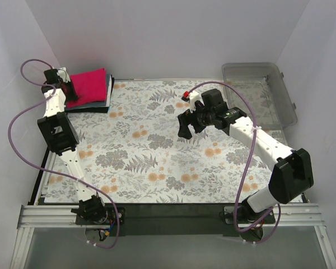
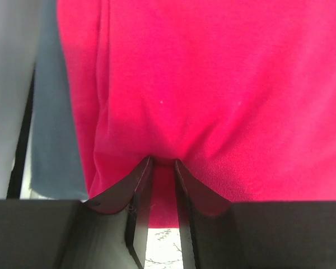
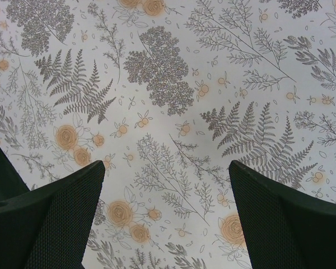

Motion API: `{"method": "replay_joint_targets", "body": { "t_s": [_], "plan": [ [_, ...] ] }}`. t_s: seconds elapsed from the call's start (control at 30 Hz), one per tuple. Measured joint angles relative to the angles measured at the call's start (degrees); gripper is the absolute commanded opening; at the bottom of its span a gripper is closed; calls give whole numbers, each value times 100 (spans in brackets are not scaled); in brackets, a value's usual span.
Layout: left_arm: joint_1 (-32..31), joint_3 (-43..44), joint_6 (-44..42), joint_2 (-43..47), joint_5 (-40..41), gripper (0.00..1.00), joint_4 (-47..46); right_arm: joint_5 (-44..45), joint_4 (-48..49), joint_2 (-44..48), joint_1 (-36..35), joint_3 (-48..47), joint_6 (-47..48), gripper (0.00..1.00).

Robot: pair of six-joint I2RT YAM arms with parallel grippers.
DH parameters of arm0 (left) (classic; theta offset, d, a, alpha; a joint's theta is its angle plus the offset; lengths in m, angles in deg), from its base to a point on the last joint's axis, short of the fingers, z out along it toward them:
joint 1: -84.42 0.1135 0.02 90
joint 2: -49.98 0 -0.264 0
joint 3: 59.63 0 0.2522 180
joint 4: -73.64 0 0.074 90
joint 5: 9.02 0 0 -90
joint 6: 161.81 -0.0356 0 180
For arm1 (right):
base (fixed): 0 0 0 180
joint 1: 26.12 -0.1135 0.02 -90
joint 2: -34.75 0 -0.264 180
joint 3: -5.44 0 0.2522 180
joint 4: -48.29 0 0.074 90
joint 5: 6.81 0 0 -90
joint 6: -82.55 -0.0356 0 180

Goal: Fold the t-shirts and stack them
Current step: Neatly place the folded tshirt to the corner

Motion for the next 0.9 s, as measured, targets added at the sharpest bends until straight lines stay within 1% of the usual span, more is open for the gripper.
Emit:
{"method": "replay_joint_targets", "body": {
  "t_s": [0.07,0.17,0.2,0.3,0.33,0.47,0.53,0.57,0.6,0.63,0.67,0.8,0.9],
  "plan": [
    [11,0,35,-22,138,21,-50,-13,-2,-22,4,0,-11,98],
    [50,-63,74,13,260,27,-168,-20,0,-24,15,0,-11,98],
    [70,-103,81,35,286,33,-190,-17,-2,-24,17,0,-11,98],
    [131,-149,70,116,391,39,-186,9,-2,-22,35,0,0,98],
    [151,-151,50,160,437,43,-166,31,-2,-22,44,0,9,98],
    [227,-140,-70,498,586,49,55,181,-33,35,105,0,101,98],
    [245,-83,-140,732,581,54,214,267,-72,129,175,0,149,98],
    [260,-70,-173,868,568,64,295,295,-101,186,225,-2,177,98],
    [273,-66,-232,1029,518,76,378,310,-133,238,289,-2,208,98],
    [280,-66,-293,1209,446,93,494,313,-195,291,369,-7,245,98],
    [284,-74,-339,1397,341,95,614,321,-251,339,468,-11,271,98],
    [192,-227,-522,2295,-107,96,1119,232,-525,411,1137,-11,376,98],
    [-48,-435,-647,2951,-562,96,1589,11,-769,409,1954,-9,442,98]
  ]
}}
